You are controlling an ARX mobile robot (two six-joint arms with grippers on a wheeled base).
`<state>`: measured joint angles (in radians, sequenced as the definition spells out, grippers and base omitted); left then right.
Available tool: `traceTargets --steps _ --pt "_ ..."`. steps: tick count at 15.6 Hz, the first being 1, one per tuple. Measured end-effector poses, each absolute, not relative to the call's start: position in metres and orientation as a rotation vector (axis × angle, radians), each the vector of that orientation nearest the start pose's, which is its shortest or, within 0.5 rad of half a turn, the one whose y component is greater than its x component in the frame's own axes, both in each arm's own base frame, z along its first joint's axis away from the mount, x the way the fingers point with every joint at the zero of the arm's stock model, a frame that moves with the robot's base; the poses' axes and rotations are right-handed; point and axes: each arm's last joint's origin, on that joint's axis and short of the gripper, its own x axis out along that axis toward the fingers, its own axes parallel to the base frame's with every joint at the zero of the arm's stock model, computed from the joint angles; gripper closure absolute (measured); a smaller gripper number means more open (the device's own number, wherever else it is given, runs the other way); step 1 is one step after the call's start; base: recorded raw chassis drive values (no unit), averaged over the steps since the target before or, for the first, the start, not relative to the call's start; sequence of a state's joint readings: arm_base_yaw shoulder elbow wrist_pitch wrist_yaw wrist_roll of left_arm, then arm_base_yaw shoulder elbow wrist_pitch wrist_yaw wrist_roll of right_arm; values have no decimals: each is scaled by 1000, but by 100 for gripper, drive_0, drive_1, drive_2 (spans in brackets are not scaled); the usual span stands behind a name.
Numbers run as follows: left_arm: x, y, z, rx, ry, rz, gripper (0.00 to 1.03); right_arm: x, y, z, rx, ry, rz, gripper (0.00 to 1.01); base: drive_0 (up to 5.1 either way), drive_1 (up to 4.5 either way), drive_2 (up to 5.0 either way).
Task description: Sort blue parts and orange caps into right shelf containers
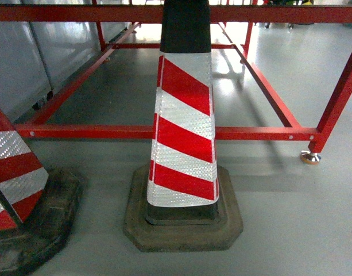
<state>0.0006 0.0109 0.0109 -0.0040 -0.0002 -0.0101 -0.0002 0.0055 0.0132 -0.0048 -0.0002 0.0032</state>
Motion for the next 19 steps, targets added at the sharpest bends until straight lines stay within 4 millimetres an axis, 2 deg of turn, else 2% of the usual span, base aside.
traceTargets --steps 19 --pt "98 0 166 -10 6 0 5 97 0 167 3 0 0 3 0 0 0"
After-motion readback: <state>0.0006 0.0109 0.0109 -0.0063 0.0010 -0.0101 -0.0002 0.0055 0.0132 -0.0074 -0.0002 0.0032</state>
